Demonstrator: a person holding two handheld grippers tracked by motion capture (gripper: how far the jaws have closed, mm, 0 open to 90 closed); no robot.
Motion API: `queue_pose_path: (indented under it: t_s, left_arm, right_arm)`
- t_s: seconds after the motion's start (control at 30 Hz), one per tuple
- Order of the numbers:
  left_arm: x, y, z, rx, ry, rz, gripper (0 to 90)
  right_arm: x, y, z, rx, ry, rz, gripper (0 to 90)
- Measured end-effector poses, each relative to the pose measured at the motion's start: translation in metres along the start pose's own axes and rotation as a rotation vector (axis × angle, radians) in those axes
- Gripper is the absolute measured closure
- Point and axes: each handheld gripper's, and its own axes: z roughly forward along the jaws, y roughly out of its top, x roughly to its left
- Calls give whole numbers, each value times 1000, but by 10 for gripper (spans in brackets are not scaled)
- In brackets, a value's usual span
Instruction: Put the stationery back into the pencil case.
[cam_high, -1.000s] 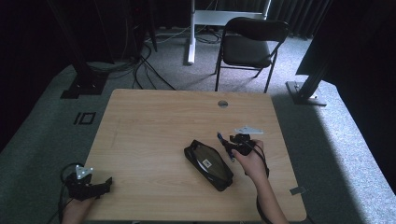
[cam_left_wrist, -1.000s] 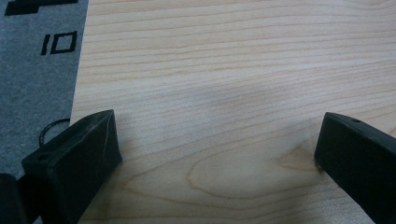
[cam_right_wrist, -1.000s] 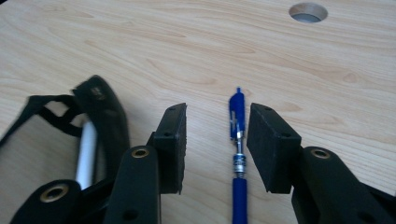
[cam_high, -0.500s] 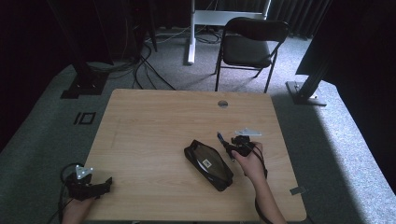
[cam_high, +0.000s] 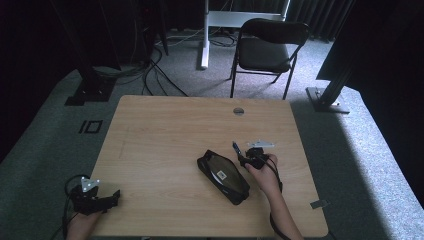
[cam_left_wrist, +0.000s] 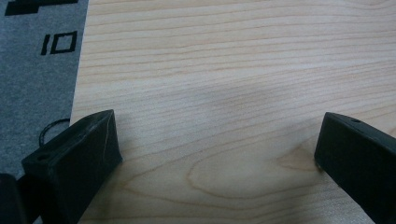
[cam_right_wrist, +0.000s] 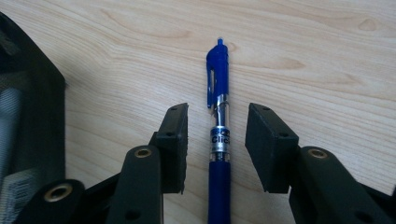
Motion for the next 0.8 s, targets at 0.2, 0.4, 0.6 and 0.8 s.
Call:
queue_pose_path:
  t_s: [0.2, 0.4, 0.6, 0.8]
  left_arm:
    - [0, 0, 0, 0, 0, -1, 3]
    - [0, 0, 0, 0, 0, 0, 3]
    - [0, 0, 0, 0, 0, -1, 3]
    - [0, 0, 0, 0, 0, -1, 3]
  right_arm:
    - [-3, -4, 6, 15, -5, 9, 590]
    - [-3, -4, 9, 23, -15, -5, 609]
    - [2, -4, 9, 29, -64, -36, 693]
    - [5, -2, 9, 55, -83, -38, 791]
